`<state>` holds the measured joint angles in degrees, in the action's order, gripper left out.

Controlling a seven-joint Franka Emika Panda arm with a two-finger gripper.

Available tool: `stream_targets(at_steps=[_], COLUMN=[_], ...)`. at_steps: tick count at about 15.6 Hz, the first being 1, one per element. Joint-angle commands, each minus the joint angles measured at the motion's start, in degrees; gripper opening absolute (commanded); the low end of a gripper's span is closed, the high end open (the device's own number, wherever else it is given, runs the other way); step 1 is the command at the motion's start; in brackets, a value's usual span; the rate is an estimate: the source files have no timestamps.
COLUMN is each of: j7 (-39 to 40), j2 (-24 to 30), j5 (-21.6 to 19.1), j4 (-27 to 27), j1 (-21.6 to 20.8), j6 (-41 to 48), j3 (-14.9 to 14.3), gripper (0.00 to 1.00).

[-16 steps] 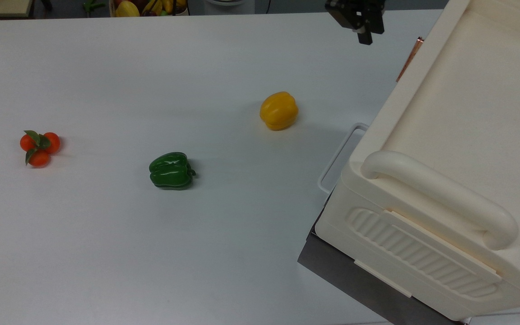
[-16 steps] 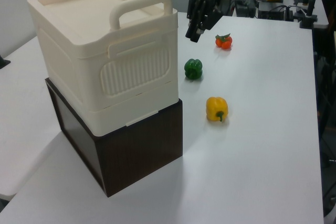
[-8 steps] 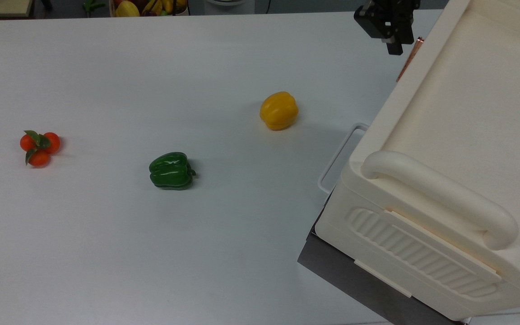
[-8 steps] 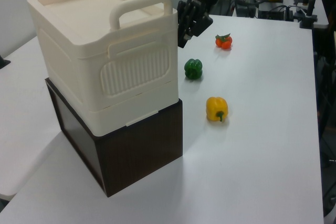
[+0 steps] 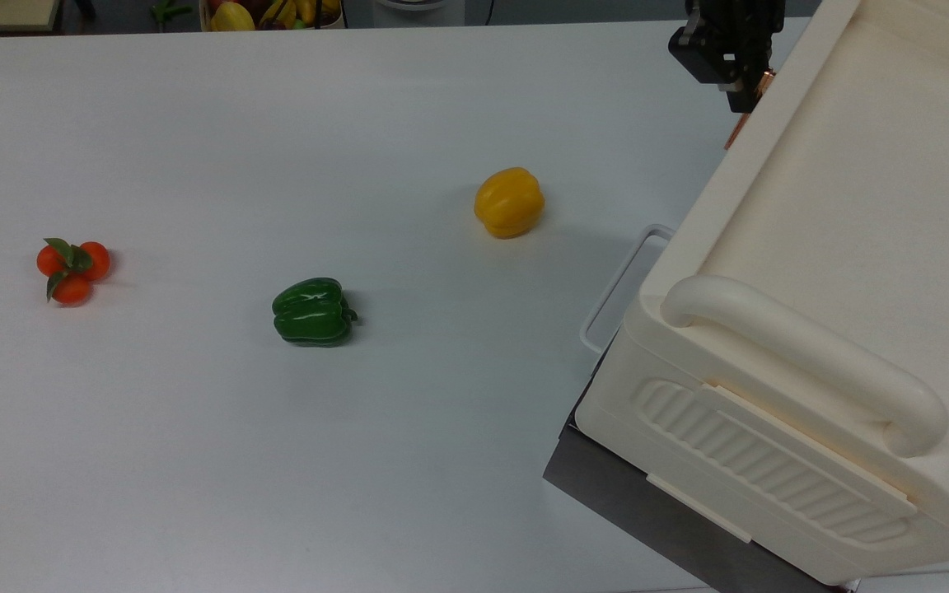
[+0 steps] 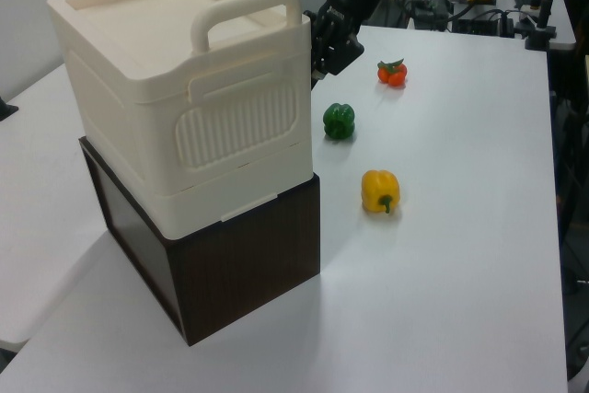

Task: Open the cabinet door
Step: 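Lower the gripper and grasp the orange tab on the door edge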

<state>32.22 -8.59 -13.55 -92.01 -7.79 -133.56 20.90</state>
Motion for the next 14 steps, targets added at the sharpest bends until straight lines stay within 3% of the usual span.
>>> stream_targets(at_steps=[1,5,14], j7=[1.0,0.4,-0.1], j2=[-0.9,0.0,4.7], j5=[-0.3,-0.2,-0.7], j4=[0.3,0.2,-0.3], j1=[-0.7,-0.3,4.3], j6=[-1.4,-0.6,12.3], j3=[0.7,0.7,0.0], gripper=[0.0,0.0,0.0])
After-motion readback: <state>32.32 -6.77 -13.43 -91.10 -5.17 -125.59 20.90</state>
